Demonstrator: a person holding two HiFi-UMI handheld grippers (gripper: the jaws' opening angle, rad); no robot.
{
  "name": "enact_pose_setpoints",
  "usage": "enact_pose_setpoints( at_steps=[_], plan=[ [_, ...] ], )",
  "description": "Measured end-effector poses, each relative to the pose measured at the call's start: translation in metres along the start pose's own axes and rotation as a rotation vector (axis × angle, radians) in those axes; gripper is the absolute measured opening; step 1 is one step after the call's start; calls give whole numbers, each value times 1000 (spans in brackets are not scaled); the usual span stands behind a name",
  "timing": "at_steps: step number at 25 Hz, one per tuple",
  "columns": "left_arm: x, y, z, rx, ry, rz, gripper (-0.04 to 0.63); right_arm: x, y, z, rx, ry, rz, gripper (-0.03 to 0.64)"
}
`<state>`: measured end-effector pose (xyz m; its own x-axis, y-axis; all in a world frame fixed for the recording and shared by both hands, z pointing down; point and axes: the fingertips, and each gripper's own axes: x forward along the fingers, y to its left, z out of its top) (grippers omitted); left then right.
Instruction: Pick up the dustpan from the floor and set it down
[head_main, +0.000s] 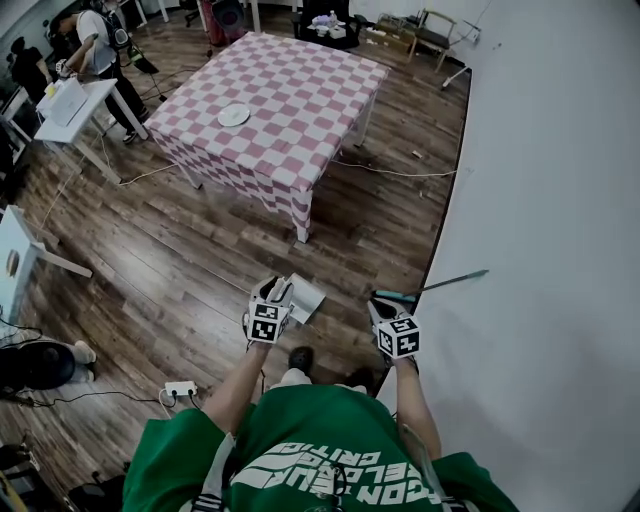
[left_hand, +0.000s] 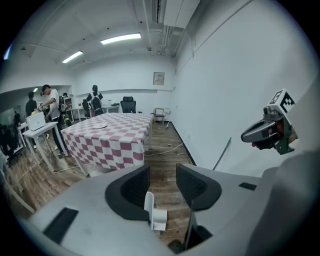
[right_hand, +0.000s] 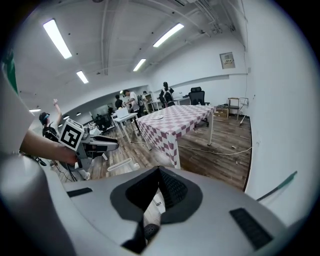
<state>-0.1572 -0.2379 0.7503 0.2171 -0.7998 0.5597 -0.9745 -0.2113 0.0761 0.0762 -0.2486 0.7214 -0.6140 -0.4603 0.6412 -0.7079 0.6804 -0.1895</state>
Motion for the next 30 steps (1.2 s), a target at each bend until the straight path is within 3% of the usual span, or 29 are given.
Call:
enact_pose_setpoints(
  at_steps=[6,17,30],
  plan=[
    [-19,-24,20,-5,-54,-14,159,-17,-3,22,-35,-61,18,8],
    [-53,-50,52,-34,-160,-1,8,-32,12,54,-79,-142,81,8],
    [-76,-52,58,-62,-201,-19,5,-32,40,66,-112,-177,153,8]
  ],
)
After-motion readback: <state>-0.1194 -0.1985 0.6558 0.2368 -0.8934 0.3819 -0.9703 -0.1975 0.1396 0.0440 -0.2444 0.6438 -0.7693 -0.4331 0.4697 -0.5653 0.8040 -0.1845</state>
